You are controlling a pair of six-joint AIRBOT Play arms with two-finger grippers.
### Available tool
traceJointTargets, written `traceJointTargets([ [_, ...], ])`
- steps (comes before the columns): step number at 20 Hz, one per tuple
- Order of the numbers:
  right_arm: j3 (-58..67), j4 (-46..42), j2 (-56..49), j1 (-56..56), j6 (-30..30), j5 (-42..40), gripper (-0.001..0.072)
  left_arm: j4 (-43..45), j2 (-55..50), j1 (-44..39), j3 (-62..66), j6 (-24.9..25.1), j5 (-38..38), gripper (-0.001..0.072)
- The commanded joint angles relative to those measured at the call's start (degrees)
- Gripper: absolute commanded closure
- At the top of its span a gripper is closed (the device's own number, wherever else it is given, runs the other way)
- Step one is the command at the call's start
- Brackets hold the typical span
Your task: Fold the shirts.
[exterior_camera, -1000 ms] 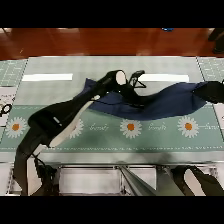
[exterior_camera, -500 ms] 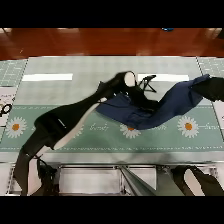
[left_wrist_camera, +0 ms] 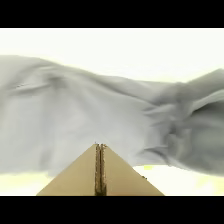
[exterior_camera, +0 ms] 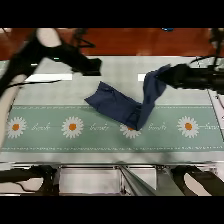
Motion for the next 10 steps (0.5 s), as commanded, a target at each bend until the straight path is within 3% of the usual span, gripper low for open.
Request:
traceJointTargets([
  [1,4.37,0.79,-11.58,11.72,-0.04,-8.37,0.0690,2.69,17.46,12.04,-15.76,1.29,4.37,0.0677],
  [6,18.69,2.23,-30.05,18.88,0.31,-8.79,0.0690,2.51,34.91,24.72,-34.84,2.80,6.03,0.0677],
  [10,27.87,3.76,-40.81,22.01,1.55,-9.05,0.0690,2.14,39.28,26.69,-41.51,3.41,6.03,0.0677],
])
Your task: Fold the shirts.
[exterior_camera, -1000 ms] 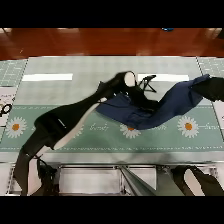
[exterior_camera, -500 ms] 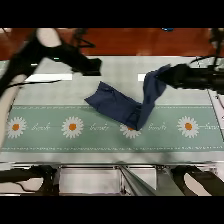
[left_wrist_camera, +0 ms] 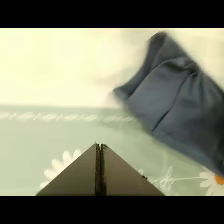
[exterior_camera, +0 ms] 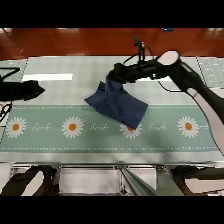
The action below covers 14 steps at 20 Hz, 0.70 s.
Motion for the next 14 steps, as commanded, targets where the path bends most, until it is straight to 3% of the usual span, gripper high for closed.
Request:
traceJointTargets([
  [1,7.67,1.25,-9.68,3.50,1.90,-0.57,0.0690,-0.44,4.26,2.43,-6.23,0.57,0.79,0.0677],
  [3,8.63,1.79,-12.02,4.59,1.92,-1.51,0.0689,-1.33,4.04,2.36,-6.67,0.57,2.12,0.0677],
  [4,8.61,1.77,-12.72,4.94,1.92,-2.54,0.0638,-1.77,3.91,2.36,-6.67,0.57,3.06,0.0677],
  [5,8.63,1.79,-13.14,5.14,2.29,-3.48,0.0442,-2.29,3.76,2.36,-6.67,0.57,3.89,0.0677],
  [6,8.63,1.68,-13.11,5.16,2.32,-4.42,0.0297,-2.80,3.52,2.36,-6.67,0.57,4.70,0.0677],
  [10,8.63,1.79,-9.73,-0.39,3.82,0.20,0.0299,-5.29,2.16,2.49,-6.62,0.57,7.32,0.0677],
  [12,8.63,0.83,-5.14,-7.43,4.11,10.86,0.0299,-7.34,2.19,2.49,-6.60,0.57,7.65,0.0677],
  [14,8.55,-7.19,1.70,-14.88,4.46,22.05,0.0300,-7.98,2.16,2.49,-6.60,0.55,7.61,0.0677],
])
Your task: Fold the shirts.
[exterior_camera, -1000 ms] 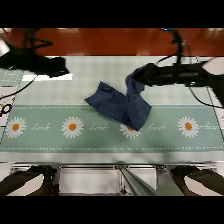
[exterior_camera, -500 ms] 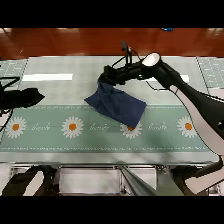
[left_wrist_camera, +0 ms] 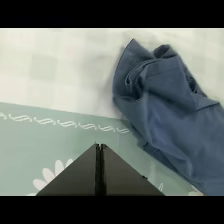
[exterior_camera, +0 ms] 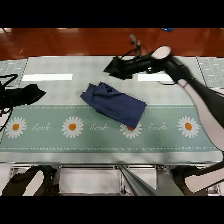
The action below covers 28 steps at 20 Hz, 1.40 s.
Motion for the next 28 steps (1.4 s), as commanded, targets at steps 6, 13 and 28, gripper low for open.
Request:
traceJointTargets([
  [6,-31.65,-50.34,36.20,-14.71,18.84,9.53,0.0299,-3.34,-0.15,-0.44,-0.13,0.00,-0.13,0.0677],
  [13,-61.46,-12.68,37.29,-14.69,7.30,-17.49,0.0296,-3.34,-0.24,-6.99,-0.13,-0.02,-0.13,0.0677],
  [28,-38.86,8.33,7.82,-1.68,-9.66,-12.22,0.0690,-3.34,-4.42,-8.15,-0.13,-0.07,-0.13,0.0677],
])
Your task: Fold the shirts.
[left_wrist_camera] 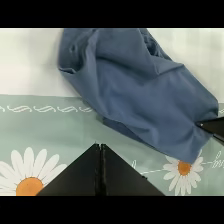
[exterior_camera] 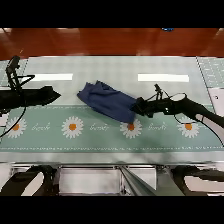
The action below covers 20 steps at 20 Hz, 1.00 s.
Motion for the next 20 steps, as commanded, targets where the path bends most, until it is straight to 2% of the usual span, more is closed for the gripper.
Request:
traceJointTargets([
  [1,9.33,0.04,-3.13,3.69,-1.44,2.78,0.0690,0.00,-0.59,-0.02,-0.02,-0.02,0.00,0.0677],
  [7,31.78,-3.26,-3.08,2.67,0.59,11.52,0.0691,0.04,-1.18,-0.02,-0.02,0.00,0.04,0.0677],
  [13,53.79,-14.93,-2.56,-4.87,11.85,22.80,0.0691,-2.03,-1.62,-0.13,0.00,0.00,-1.51,0.0677],
  [16,59.34,-17.55,-1.42,-11.54,14.23,30.32,0.0691,-2.51,-1.62,-1.99,0.00,0.00,-1.51,0.0677],
  [20,60.04,-20.00,2.97,-22.67,15.80,35.98,0.0691,-2.58,-1.62,-4.59,0.00,0.00,-1.51,0.0677],
])
